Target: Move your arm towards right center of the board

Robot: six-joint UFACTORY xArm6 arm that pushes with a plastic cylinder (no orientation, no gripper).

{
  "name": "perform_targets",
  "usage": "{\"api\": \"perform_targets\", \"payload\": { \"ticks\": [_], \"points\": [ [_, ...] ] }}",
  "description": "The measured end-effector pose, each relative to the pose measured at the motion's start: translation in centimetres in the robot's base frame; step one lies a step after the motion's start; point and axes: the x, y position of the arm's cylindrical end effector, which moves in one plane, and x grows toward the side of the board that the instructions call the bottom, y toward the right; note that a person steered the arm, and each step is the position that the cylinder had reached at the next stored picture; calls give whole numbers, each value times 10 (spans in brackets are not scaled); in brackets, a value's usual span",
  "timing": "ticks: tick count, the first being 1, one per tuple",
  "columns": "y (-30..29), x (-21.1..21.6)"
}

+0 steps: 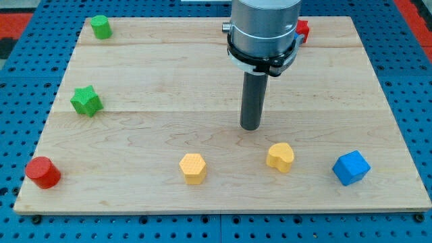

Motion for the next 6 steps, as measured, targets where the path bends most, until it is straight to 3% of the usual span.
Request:
{"api": "perform_targets", "payload": {
  "ticks": [1, 3, 4, 5, 6],
  "points": [
    [5, -1],
    [92, -22],
    [125, 39],
    [81, 29],
    [153, -27]
  ]
}}
